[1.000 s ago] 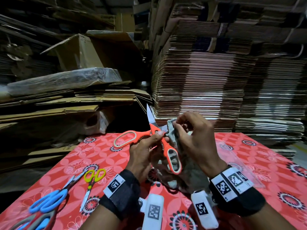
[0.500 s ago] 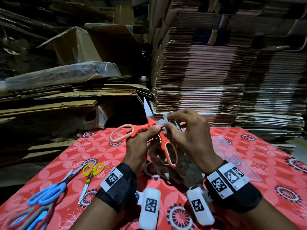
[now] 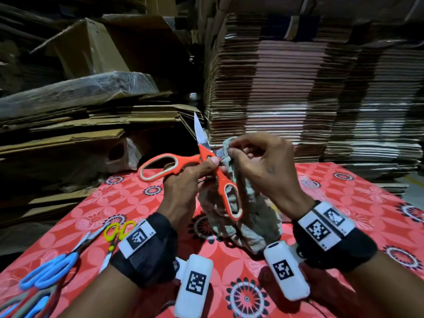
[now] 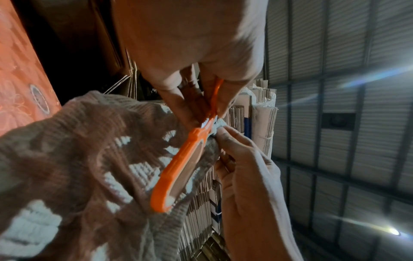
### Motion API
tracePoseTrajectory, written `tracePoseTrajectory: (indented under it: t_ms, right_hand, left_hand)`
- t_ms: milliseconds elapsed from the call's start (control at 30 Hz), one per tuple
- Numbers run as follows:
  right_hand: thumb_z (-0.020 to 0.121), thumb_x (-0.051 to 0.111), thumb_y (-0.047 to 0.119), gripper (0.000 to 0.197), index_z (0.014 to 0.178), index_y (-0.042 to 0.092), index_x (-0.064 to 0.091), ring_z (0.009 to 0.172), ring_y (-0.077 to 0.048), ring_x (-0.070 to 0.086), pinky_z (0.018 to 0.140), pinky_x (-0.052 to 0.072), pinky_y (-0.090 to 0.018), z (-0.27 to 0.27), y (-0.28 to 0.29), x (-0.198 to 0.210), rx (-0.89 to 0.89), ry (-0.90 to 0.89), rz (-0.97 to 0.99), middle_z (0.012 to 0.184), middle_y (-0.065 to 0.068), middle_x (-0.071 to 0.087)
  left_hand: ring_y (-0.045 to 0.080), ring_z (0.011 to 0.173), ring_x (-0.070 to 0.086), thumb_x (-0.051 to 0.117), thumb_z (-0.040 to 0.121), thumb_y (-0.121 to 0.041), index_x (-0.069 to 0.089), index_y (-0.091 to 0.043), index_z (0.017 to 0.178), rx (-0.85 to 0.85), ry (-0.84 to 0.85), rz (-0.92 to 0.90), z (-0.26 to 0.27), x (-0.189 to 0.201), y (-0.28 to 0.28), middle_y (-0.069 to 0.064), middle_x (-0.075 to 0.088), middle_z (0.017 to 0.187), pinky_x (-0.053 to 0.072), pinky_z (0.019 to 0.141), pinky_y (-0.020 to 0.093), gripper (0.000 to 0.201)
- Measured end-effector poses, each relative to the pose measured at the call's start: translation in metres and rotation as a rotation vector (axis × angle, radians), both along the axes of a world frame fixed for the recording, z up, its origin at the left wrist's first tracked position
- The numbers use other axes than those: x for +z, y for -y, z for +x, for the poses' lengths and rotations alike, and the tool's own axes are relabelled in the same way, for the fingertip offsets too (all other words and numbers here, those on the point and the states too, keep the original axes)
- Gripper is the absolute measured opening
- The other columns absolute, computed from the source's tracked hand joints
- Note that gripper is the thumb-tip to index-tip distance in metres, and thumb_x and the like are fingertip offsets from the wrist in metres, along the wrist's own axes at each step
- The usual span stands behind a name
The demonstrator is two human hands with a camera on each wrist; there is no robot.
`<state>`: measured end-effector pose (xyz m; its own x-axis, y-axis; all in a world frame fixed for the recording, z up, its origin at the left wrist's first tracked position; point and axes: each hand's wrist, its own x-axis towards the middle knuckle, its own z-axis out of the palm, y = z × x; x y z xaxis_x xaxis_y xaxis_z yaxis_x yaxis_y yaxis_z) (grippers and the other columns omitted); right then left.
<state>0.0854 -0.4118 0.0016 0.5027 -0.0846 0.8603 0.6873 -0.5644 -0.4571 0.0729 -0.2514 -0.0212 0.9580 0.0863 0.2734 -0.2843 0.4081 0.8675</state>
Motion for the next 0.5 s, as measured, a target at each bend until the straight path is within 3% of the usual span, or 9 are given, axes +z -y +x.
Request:
tracePoseTrajectory:
  t_ms: [167, 267, 367, 500]
  right_hand:
    - [0.086, 0.083, 0.025, 0.012, 0.096, 0.02, 0.083, 0.079, -0.003, 0.069, 0.074, 0.057, -0.021, 0.021, 0.0, 0.006, -0.018, 0.036, -0.066, 0.09, 0.007, 0.075]
    - [0.082, 0.088, 0.029, 0.023, 0.102, 0.018, 0.082, 0.083, -0.002, 0.066, 0.074, 0.052, -0.01, 0.033, 0.0, 0.004, -0.017, 0.017, -0.09, 0.094, 0.006, 0.07]
    - [0.081, 0.089, 0.021, 0.021, 0.102, 0.019, 0.083, 0.078, -0.002, 0.067, 0.069, 0.051, -0.009, 0.038, 0.006, 0.008, 0.009, -0.041, -0.054, 0.092, 0.006, 0.069]
    - [0.082, 0.085, 0.008, 0.019, 0.099, 0.018, 0.084, 0.077, -0.005, 0.069, 0.07, 0.054, -0.015, 0.04, 0.021, 0.023, 0.006, -0.075, 0.004, 0.088, 0.003, 0.072]
  left_hand:
    - [0.022, 0.083, 0.076, 0.073, 0.089, -0.005, 0.075, 0.009, 0.108, -0.018, -0.067, -0.048, 0.015, 0.013, 0.002, 0.019, 0.078, 0.097, 0.059, 0.065, 0.025, 0.023]
    - [0.019, 0.079, 0.077, 0.074, 0.089, -0.004, 0.077, 0.005, 0.1, 0.024, -0.12, -0.048, 0.026, 0.02, 0.007, 0.019, 0.078, 0.095, 0.058, 0.062, 0.024, 0.014]
    - [0.018, 0.074, 0.076, 0.073, 0.088, -0.003, 0.077, 0.002, 0.088, 0.016, -0.18, -0.062, 0.031, 0.026, 0.017, 0.018, 0.079, 0.089, 0.058, 0.06, 0.023, 0.006]
    - [0.014, 0.06, 0.073, 0.068, 0.092, 0.002, 0.074, 0.007, 0.094, -0.038, -0.224, -0.12, 0.029, 0.046, 0.034, 0.012, 0.076, 0.074, 0.056, 0.053, 0.02, 0.008]
